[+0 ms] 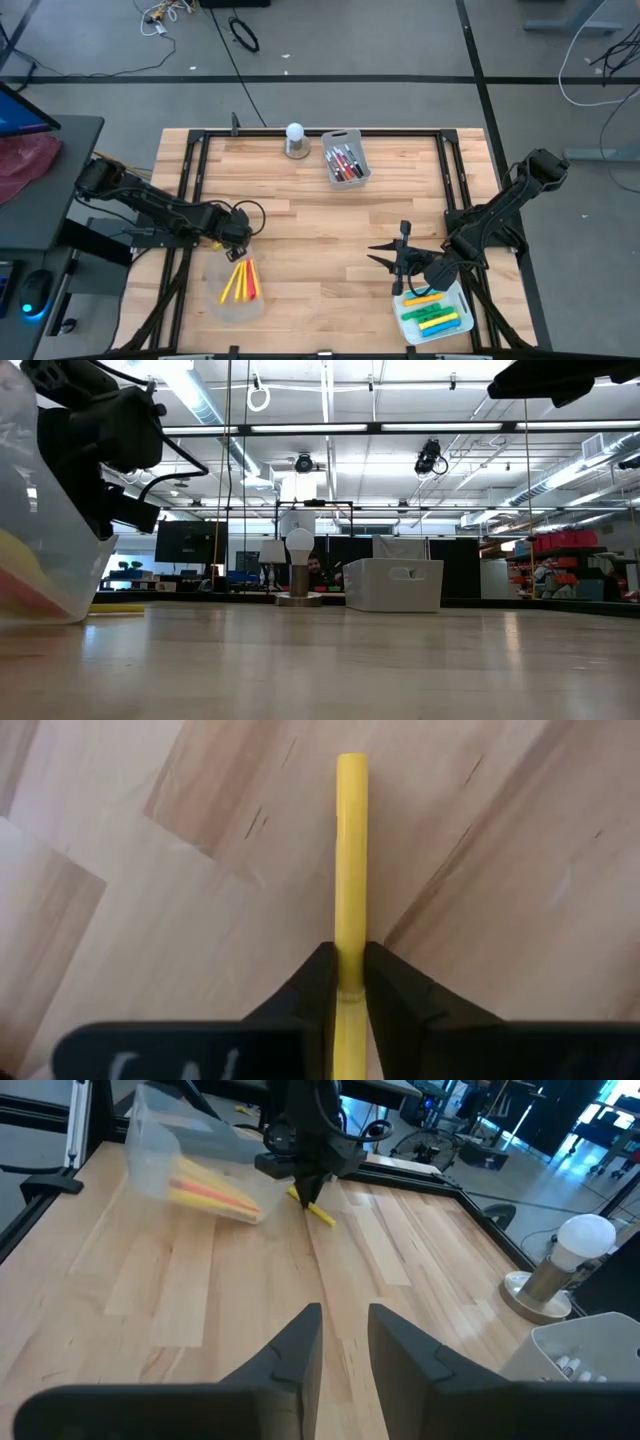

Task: Pick & Place Markers
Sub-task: Put the yellow pen into the transparent bin

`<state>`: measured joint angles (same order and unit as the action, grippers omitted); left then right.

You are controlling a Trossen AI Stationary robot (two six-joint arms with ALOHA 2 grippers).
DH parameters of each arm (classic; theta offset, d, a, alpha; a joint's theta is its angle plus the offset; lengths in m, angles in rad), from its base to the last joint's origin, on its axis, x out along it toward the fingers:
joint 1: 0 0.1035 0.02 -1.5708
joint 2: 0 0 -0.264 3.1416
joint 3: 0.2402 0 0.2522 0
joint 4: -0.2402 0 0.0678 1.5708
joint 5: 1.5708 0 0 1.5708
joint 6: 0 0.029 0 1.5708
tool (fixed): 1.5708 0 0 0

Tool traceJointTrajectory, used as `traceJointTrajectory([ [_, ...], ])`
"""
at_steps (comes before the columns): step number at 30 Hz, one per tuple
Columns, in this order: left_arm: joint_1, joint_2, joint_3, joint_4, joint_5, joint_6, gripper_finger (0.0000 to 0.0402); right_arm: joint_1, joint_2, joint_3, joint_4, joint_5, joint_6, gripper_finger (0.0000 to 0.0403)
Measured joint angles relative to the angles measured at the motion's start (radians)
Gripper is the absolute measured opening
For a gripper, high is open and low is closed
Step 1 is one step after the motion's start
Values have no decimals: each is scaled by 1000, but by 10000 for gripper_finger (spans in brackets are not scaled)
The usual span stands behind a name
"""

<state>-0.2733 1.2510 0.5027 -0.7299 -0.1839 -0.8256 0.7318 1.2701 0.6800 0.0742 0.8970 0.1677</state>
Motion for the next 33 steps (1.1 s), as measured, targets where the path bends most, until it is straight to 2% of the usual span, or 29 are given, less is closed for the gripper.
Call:
traceJointTrajectory([
  [6, 0, 0, 57, -15, 4, 46, 73, -16, 0, 0, 0, 0, 0, 86],
  [11, 1, 0, 122, -96, 2, 63, 80, -22, 0, 0, 0, 0, 7, 86],
  [15, 3, -1, 170, -204, -65, -14, 84, -22, 0, 0, 1, 0, 7, 86],
  [19, 54, -1, 158, -226, -27, -83, 115, -22, 0, 0, 1, 0, 7, 86],
  [22, 101, -1, 117, -172, -4, -112, 160, -22, 0, 0, 1, 0, 7, 86],
  [27, 166, -1, 32, 106, 28, -110, 232, -22, 0, 0, 1, 0, 7, 86],
  [30, 179, -1, 6, 241, 30, -65, 249, -22, 0, 0, 1, -1, 7, 86],
  [33, 180, -1, 3, 253, -4, -26, 243, -22, 0, 0, 1, 0, 3, 86],
])
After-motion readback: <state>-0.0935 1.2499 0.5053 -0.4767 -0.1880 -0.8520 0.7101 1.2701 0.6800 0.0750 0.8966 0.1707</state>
